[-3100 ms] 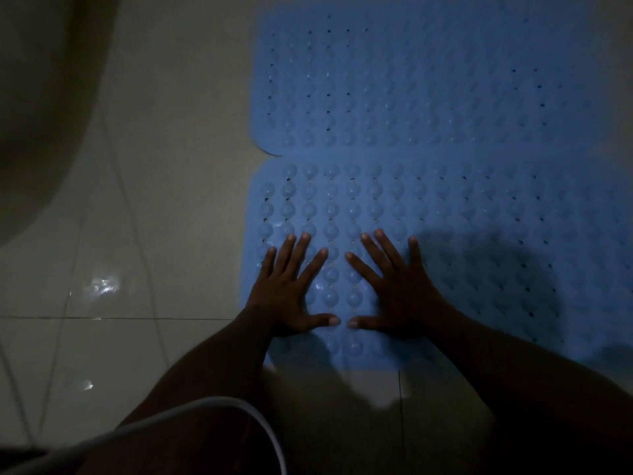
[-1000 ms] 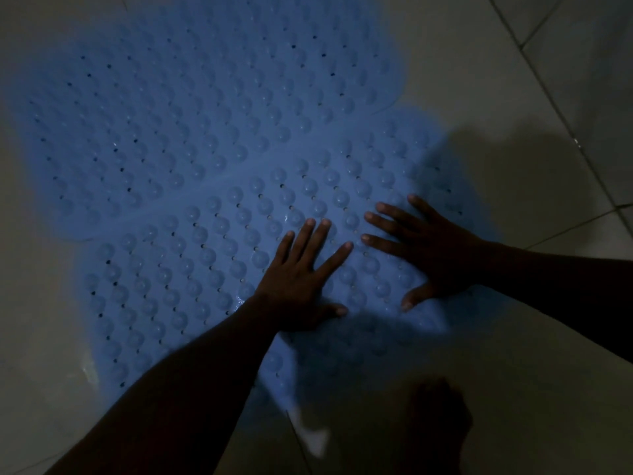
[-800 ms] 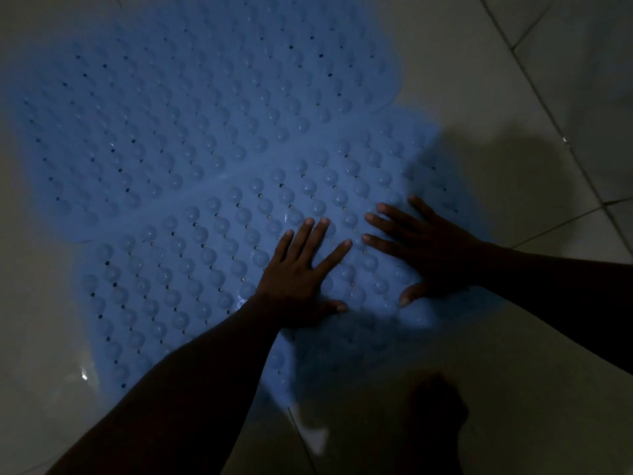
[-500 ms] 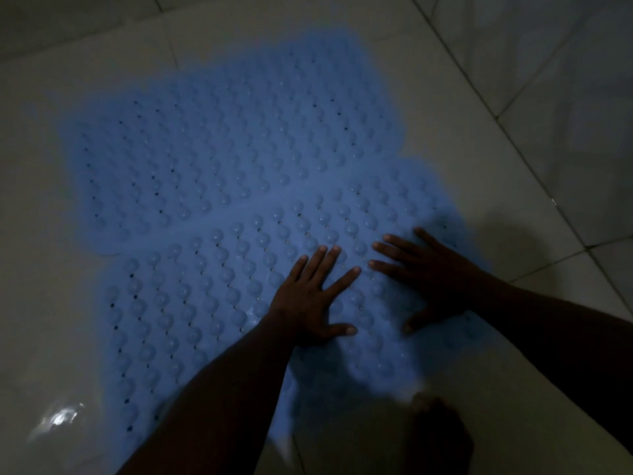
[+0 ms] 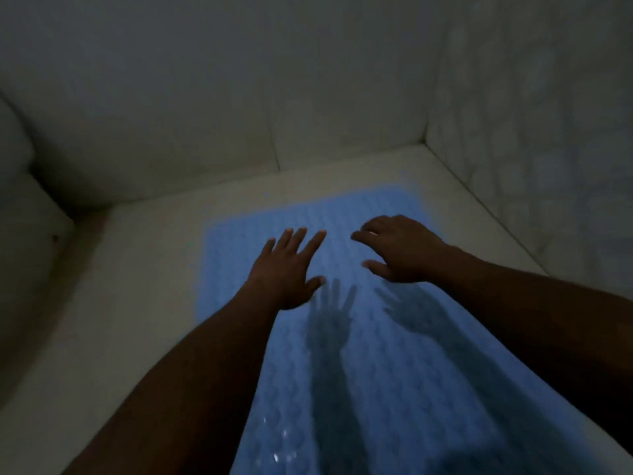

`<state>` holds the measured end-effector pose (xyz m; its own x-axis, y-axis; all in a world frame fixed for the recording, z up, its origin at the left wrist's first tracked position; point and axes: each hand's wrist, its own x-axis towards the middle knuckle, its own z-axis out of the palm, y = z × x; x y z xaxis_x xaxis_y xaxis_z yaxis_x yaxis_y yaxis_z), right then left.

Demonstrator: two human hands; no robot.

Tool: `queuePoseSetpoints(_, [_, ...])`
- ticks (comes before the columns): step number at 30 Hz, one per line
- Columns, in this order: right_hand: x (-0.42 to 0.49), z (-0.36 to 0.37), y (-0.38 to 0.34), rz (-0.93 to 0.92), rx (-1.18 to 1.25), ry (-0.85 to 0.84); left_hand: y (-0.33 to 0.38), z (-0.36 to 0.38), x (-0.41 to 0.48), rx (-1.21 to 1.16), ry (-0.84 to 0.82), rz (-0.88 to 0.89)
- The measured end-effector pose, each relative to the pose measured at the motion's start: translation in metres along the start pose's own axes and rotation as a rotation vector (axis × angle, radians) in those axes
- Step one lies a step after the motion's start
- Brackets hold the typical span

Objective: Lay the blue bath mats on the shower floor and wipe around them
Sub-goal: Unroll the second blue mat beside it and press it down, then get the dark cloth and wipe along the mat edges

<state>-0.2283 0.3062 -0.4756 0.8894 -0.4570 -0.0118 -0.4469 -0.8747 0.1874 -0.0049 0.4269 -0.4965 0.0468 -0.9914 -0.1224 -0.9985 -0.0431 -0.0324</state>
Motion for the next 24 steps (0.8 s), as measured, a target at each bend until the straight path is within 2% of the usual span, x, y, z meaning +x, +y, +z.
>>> queuePoseSetpoints(4, [0.067,-0.11,0.006,0.058,0.013,0.146,-0.055,-0.111,0.005,0.082,0.165,-0.101])
queuePoseSetpoints(9, [0.11,-0.245,0.009,0.101,0.032,0.237,-0.094,-0.249,-0.007,0.101,0.229,-0.205])
queuePoseSetpoints(14, [0.13,-0.359,0.019,0.125,0.005,0.394,-0.117,-0.367,-0.013,0.092,0.372,-0.24])
queuePoseSetpoints(18, [0.135,-0.419,0.025,0.154,0.002,0.469,-0.127,-0.421,-0.023,0.106,0.448,-0.236])
queuePoseSetpoints(24, [0.138,-0.459,0.024,0.166,-0.003,0.494,-0.142,-0.461,-0.04,0.139,0.501,-0.269])
